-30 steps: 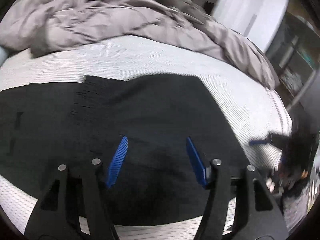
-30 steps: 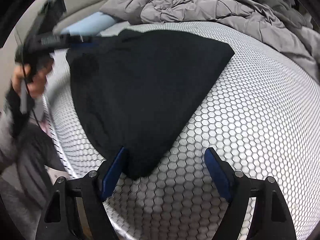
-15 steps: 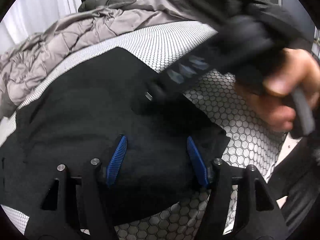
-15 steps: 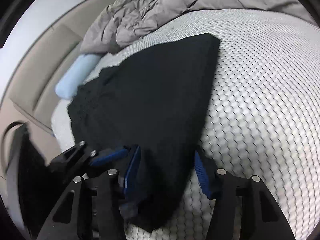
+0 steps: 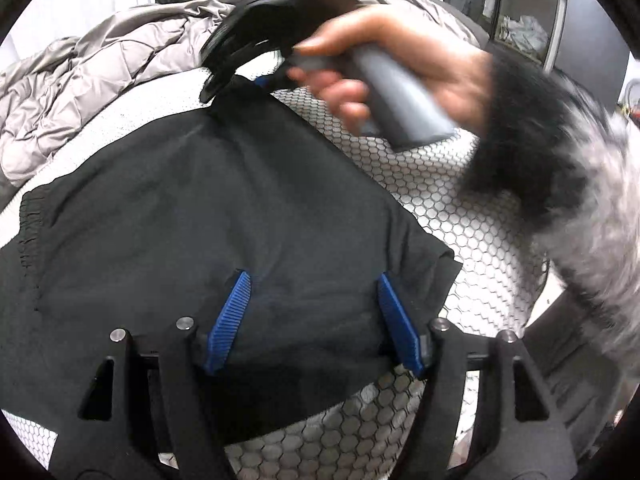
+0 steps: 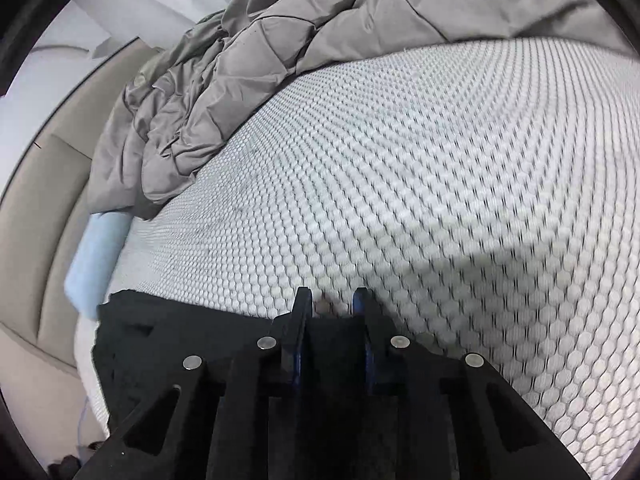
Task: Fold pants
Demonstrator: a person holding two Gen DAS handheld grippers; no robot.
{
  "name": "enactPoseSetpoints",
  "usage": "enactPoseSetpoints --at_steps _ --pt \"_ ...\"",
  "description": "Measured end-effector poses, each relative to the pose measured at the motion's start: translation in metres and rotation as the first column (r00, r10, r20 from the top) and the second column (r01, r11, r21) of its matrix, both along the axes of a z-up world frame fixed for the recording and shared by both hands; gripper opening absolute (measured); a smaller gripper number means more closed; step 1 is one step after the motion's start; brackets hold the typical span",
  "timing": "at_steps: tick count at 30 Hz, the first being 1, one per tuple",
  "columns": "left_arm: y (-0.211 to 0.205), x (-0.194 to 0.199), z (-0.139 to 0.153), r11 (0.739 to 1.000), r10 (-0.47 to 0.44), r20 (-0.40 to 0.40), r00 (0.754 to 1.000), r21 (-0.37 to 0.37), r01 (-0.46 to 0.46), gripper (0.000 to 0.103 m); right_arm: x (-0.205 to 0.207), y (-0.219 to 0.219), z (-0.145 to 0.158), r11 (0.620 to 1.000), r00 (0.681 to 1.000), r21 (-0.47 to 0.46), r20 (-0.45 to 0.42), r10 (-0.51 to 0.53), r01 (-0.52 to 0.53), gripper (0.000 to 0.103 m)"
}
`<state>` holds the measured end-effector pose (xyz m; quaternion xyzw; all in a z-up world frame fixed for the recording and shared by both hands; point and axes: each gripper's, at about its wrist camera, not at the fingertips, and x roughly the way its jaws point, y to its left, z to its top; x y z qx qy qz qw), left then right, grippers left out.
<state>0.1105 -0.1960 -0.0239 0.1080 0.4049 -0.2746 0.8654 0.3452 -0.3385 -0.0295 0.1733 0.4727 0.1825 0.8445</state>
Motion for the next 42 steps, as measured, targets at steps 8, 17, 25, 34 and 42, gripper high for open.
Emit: enactPoseSetpoints --at_steps 8,17,25,34,42 --pt "0.056 -0.005 0.027 0.987 0.140 0.034 0.990 -0.091 -0.136 0.064 -0.129 -0.039 -0.002 0.987 0.994 0.145 -0.065 0.085 -0.075 0.051" --pt "0.113 0.030 0.014 0.952 0.293 -0.003 0.956 -0.091 -0.292 0.064 -0.154 -0.009 -0.004 0.986 0.985 -0.013 0.049 0.165 -0.164 0.016" --pt "0.104 0.041 0.023 0.960 0.270 0.013 0.963 -0.085 -0.268 0.064 -0.160 0.001 0.029 0.968 0.981 -0.251 0.181 0.070 -0.022 0.024" --pt "0.091 0.053 0.001 0.975 0.223 0.024 0.975 0.019 -0.223 0.064 -0.214 0.054 0.019 0.912 0.934 -0.338 0.183 0.308 -0.235 0.024" --pt "0.096 0.036 -0.006 0.982 0.174 0.065 0.983 0.067 -0.178 0.064 -0.227 0.049 0.001 0.799 0.924 -0.574 0.180 0.337 -0.179 0.025"
